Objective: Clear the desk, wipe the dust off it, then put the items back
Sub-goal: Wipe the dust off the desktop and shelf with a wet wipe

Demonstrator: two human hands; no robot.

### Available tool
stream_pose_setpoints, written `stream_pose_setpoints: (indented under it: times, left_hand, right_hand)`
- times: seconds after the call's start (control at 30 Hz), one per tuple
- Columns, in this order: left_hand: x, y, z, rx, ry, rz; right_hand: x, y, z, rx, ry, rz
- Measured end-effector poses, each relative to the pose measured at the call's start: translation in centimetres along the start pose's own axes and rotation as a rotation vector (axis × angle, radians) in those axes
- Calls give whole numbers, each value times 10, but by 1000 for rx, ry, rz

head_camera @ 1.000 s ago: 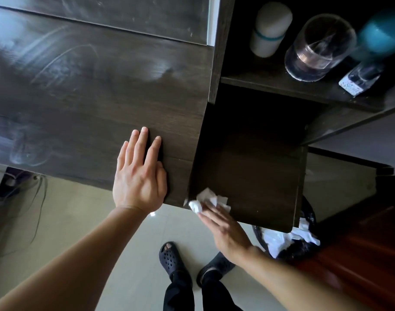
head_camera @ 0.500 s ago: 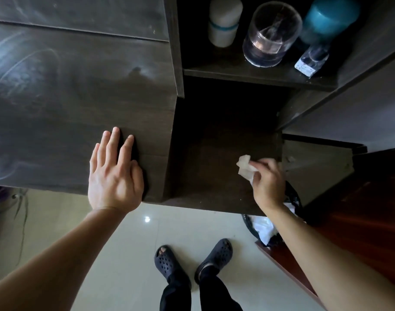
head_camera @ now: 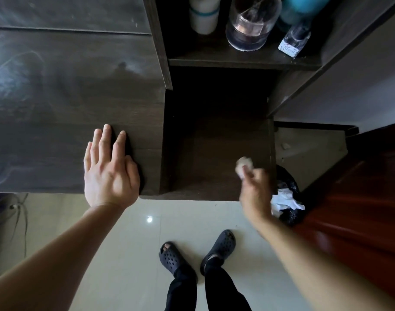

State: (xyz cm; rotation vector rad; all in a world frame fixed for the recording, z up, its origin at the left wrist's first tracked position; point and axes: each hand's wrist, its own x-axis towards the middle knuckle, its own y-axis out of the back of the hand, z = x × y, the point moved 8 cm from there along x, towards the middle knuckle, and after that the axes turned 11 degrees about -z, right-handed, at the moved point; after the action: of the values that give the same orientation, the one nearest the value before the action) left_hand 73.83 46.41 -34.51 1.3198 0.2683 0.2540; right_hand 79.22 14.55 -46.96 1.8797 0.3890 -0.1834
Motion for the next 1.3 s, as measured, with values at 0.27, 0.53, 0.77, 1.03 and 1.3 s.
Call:
stream_pose_setpoints:
  times: [0.27,0.53,0.77,1.03,1.3]
  left_hand:
    - [1,-1,-1,11,-8,0]
    - [0,-1,-2,21,4,-9]
    - [0,-1,-3,17,-1,-2]
    - [0,0,-3,20,-1,-10]
    - [2,0,-3,15,3,-24]
  right_hand:
    - [-44,-51,-65,20,319,-308]
    - [-33,-57,-114,-30,421,-187]
    - [18,-17,-50,36,201,-137]
    - [41,-44,-126,44,304,-130]
    - [-59,-77,-145,-74,751,-384]
